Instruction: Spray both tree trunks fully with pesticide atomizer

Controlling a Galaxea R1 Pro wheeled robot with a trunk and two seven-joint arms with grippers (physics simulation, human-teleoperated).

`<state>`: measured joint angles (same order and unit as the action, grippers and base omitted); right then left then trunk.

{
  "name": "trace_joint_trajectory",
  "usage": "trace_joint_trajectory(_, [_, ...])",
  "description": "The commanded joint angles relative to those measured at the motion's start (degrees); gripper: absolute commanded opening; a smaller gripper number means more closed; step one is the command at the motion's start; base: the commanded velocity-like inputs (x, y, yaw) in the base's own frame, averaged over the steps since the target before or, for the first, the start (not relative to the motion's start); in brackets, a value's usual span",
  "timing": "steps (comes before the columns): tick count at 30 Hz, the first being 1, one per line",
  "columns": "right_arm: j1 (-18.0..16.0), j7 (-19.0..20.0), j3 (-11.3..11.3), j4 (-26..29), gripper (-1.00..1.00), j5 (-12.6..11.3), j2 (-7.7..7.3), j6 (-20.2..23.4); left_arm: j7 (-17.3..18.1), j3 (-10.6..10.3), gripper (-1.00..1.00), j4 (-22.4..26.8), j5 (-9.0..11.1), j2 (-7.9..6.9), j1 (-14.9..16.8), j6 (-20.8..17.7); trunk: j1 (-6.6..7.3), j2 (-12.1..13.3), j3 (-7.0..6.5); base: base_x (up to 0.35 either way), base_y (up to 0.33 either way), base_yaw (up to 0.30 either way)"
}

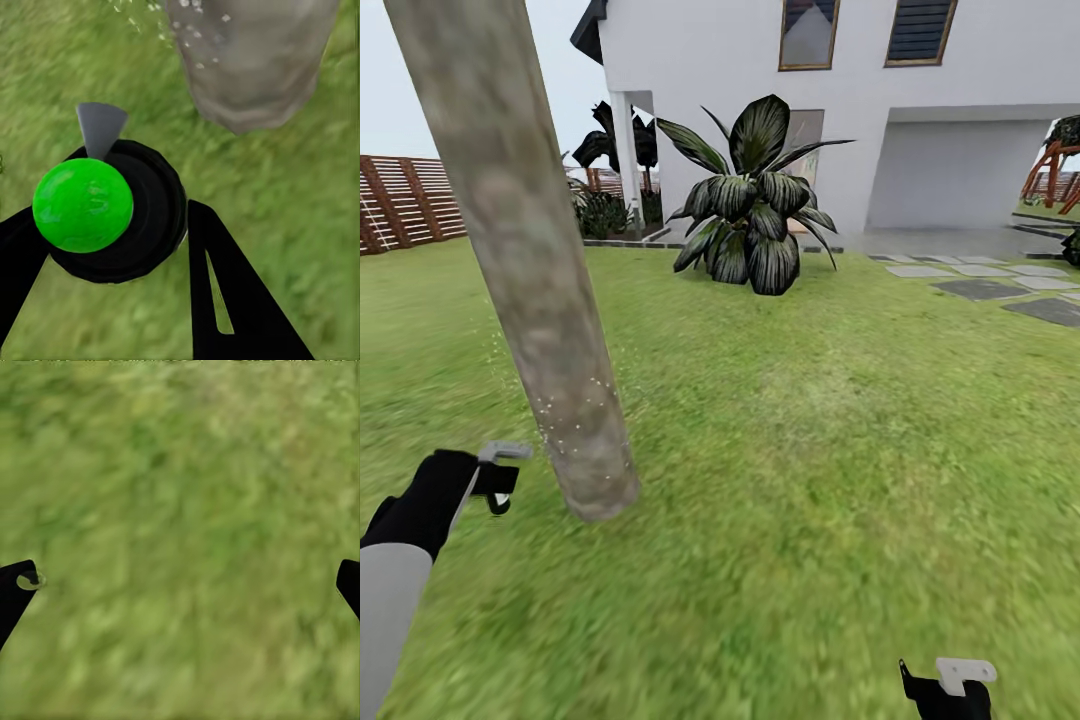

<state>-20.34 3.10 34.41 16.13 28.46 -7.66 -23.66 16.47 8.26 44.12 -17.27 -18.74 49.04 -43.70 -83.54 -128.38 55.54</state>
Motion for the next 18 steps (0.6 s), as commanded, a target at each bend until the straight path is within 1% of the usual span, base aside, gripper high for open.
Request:
trace_joint_trajectory(1, [-0.05, 0.33, 0.48, -0.04, 1.00, 0.28, 0.02, -0.25, 0.57, 0.17, -1.00, 0.52, -0.66, 0.07, 0.02, -0.20, 0.00, -0.02, 0.05, 0.181, -0.117, 0.000])
trace_joint_trajectory(6, [-0.05, 0.33, 0.48, -0.04, 1.00, 0.28, 0.02, -0.25, 0.58, 0.19, -1.00, 2.19, -0.57, 0.19, -0.08, -0.25, 0.00, -0.02, 0.05, 0.181, -0.190, 0.000])
trace_joint_trajectory(8, [-0.05, 0.33, 0.48, -0.04, 1.00, 0.28, 0.02, -0.25, 0.58, 0.24, -1.00, 2.32, -0.54, 0.19, -0.09, -0.25, 0.00, -0.02, 0.05, -0.038, -0.259, 0.000])
trace_joint_trajectory(13, [-0.05, 0.33, 0.48, -0.04, 1.00, 0.28, 0.02, -0.25, 0.58, 0.40, -1.00, 2.38, -0.48, 0.20, -0.14, -0.25, 0.00, -0.02, 0.05, -0.155, -0.253, 0.000])
trace_joint_trajectory(18, [-0.05, 0.33, 0.48, -0.04, 1.00, 0.28, 0.02, -0.25, 0.58, 0.40, -1.00, 2.38, -0.48, 0.26, -0.12, -0.25, 0.00, -0.02, 0.05, 0.003, -0.272, 0.000])
